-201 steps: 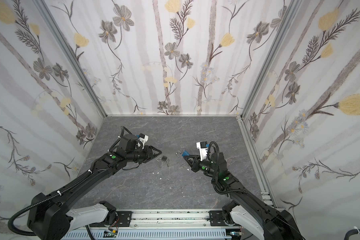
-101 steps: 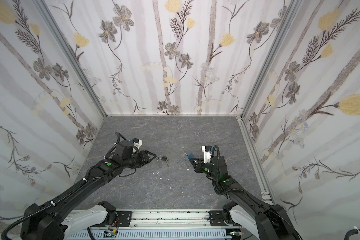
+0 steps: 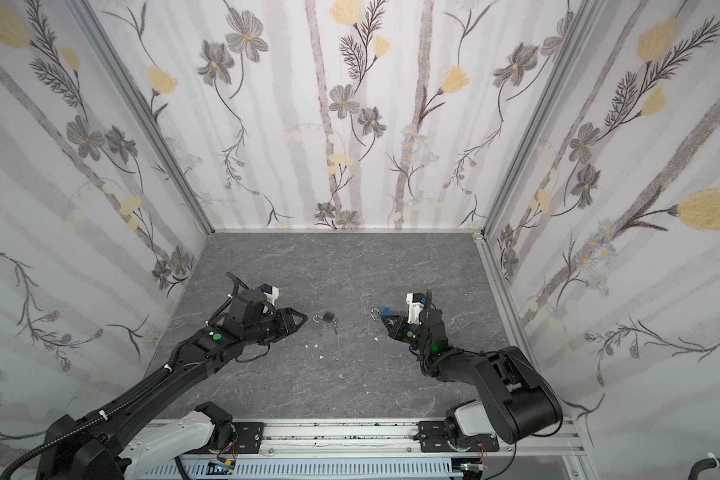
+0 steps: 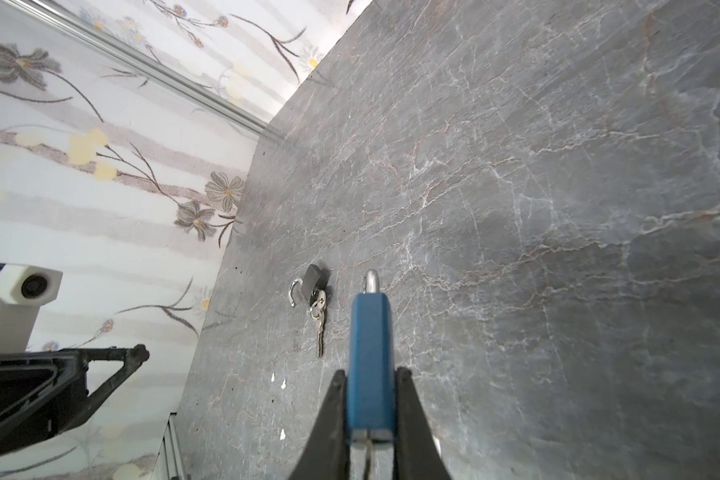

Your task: Unlock with the key

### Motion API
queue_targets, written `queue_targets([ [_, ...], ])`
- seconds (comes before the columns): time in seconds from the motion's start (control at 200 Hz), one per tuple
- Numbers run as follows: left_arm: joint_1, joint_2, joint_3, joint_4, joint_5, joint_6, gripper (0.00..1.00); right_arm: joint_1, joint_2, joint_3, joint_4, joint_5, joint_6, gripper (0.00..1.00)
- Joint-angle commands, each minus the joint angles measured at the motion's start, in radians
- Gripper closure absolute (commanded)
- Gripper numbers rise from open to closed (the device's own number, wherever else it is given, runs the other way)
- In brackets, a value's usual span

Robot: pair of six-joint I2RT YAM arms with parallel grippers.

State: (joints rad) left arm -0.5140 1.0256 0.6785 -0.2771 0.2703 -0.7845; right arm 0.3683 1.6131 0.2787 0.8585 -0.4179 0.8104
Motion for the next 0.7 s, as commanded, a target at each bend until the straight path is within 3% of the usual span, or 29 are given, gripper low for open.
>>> queue_targets([
  [0.0,0.003,0.001,-0.002,0.032,-0.018,0.004,0.44,-0.002,0.087,0.026,0.184,-0.028,0.059,1.0],
  [0.31,0.011,0.002,-0.013,0.031,-0.03,-0.002,0.43,-0.003,0.263,0.087,0.18,-0.039,0.096,0.98],
  [0.45,0.014,0.009,-0.016,0.039,-0.028,-0.005,0.43,-0.004,0.299,0.105,0.127,-0.035,0.095,0.89],
  [0.53,0.016,0.011,-0.012,0.041,-0.024,-0.007,0.43,-0.005,0.301,0.108,0.096,-0.032,0.095,0.77],
  [0.694,0.021,0.001,-0.017,0.028,-0.033,-0.009,0.43,-0.034,0.232,0.087,-0.021,-0.002,0.068,0.64],
])
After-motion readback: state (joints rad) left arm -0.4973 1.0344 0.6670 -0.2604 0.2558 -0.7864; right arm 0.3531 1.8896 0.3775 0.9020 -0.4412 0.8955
